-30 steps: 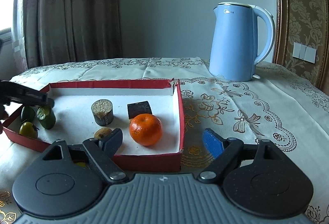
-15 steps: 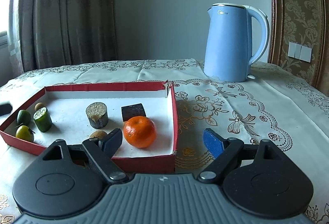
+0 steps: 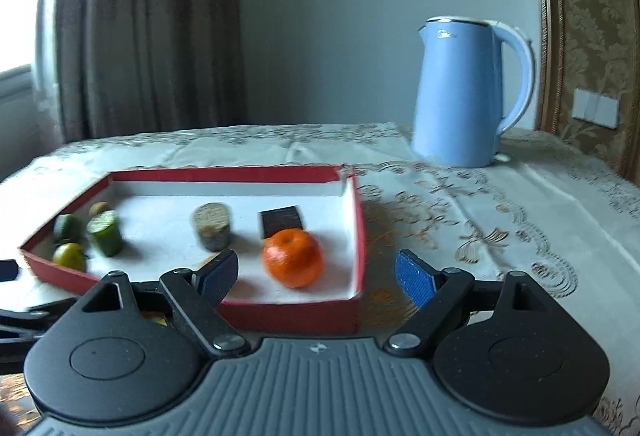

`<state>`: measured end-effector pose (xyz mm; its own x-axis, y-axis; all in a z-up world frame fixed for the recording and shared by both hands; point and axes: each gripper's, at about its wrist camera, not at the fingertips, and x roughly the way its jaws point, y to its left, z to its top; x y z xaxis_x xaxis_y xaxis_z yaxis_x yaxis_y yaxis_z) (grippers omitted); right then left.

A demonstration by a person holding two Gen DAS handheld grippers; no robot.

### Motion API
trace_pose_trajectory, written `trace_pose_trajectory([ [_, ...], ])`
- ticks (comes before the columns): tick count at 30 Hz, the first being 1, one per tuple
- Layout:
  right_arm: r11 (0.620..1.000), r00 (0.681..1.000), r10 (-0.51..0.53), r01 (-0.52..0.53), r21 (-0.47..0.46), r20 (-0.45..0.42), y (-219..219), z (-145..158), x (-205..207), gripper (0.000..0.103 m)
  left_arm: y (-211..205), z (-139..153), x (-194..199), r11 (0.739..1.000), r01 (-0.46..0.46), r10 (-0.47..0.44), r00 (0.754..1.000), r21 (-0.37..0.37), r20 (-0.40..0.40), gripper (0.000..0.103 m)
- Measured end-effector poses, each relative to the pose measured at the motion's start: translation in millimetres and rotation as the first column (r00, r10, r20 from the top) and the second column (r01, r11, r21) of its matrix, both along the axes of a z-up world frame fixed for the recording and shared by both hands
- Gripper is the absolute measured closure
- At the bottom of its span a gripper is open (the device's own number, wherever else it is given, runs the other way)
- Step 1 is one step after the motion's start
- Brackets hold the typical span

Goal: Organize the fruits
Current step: 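Move the right gripper to the green round fruit and close on it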

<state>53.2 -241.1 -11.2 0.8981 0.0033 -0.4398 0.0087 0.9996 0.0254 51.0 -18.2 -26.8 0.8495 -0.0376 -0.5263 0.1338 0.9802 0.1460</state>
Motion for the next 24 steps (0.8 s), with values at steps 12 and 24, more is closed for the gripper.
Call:
trace_pose_trajectory([
  [12, 0.999, 0.997, 0.046, -0.047, -0.017, -0.061, 7, -9, -24, 0.017, 8, -6, 8, 0.999, -0.013, 0.011, 0.998, -0.037, -0.065, 0.014],
  [24, 0.985, 0.987, 0.127, -0.138, -0.105, -0.103, 27, -16, -26, 0.017, 11, -7, 13, 0.998, -0.033, 0.029, 0.996, -0.045, -0.082, 0.004],
])
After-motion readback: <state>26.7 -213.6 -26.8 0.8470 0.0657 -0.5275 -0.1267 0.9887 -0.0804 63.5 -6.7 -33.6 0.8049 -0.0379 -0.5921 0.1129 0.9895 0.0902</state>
